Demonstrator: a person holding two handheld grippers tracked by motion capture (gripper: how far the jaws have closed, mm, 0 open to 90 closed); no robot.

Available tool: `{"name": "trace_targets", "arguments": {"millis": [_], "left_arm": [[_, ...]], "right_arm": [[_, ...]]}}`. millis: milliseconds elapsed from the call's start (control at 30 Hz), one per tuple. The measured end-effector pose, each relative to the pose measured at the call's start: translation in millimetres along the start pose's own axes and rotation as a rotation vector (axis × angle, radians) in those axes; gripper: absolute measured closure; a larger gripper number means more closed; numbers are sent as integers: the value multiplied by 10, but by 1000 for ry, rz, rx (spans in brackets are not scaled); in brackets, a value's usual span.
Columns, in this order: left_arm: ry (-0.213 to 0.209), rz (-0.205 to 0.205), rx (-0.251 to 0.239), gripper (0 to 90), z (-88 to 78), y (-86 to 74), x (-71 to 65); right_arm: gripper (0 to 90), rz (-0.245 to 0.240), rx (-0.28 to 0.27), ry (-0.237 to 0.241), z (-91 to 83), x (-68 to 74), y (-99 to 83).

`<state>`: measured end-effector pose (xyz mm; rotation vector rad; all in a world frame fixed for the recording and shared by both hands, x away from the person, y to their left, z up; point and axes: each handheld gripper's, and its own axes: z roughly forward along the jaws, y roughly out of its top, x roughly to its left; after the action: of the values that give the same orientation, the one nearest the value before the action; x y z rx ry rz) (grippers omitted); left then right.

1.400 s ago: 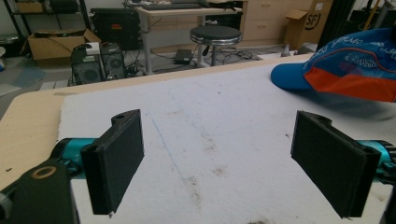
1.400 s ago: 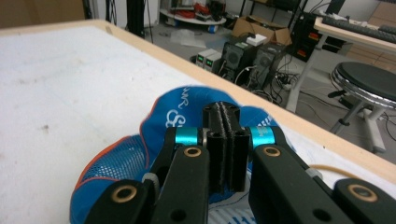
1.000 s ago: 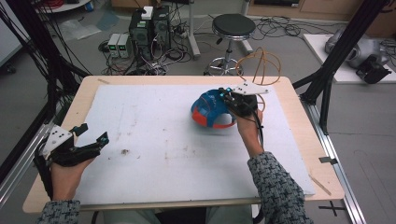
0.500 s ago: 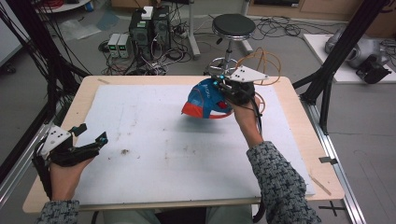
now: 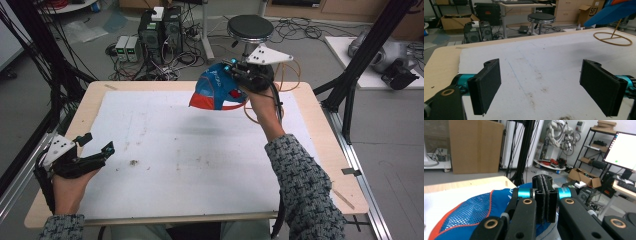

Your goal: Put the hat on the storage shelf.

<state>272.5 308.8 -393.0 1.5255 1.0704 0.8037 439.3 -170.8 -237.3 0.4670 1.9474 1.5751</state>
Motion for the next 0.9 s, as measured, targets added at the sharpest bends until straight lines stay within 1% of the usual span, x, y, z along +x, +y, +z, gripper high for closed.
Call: {"name": "trace_targets", "arguments": {"millis": [33,100,133,167,200,233,267,300,333,367,433,467,533,567,633,667,733,867,900], "left_arm": [[0,-1,1,175,1,-1,0],[0,-1,-1,175,2,-3,0],[1,-1,-2,176,0,-3,5],[1,-1,-2,175,0,-3,5],[1,-2,-2,176,-2,-3,7],[3,-2,-2,176,-2,-6,12],[3,-2,-2,176,-2,-6,12],[5,-3,-1,176,-3,-8,15],[6,-2,0,176,-4,-10,19],[8,-3,0,176,-4,-13,23],[8,-2,1,176,-4,-15,26],[9,-2,2,176,-6,-14,27],[9,-2,2,176,-6,-15,28],[11,-3,4,176,-5,-19,31],[14,-5,7,176,-4,-27,41],[14,-5,7,176,-4,-27,41],[17,-10,6,175,-4,-33,47],[21,-6,9,176,-16,-32,59],[22,-8,7,176,-15,-33,61]], "right_arm": [[897,-10,-13,4,-2,-38,76],[897,-14,-20,8,-4,-54,104],[897,-38,-30,8,-11,-106,203],[897,-38,-30,8,-11,-106,203],[897,-37,-42,13,-18,-151,266],[897,-39,-37,11,-21,-186,315],[897,-39,-37,11,-21,-186,315],[897,-57,-41,2,-23,-204,342],[897,-58,-43,0,-29,-229,376],[897,-60,-49,-2,-39,-298,454],[897,-68,-53,-8,-45,-317,478],[897,-71,-55,-10,-51,-381,539],[897,-77,-54,-15,-55,-409,569],[897,-85,-59,-24,-66,-467,623],[897,-91,-57,-31,-79,-522,673],[897,-91,-57,-31,-79,-522,673],[897,-92,-72,-41,-104,-603,739],[897,-109,-71,-60,-140,-703,833],[897,-113,-75,-72,-152,-737,863]]}}
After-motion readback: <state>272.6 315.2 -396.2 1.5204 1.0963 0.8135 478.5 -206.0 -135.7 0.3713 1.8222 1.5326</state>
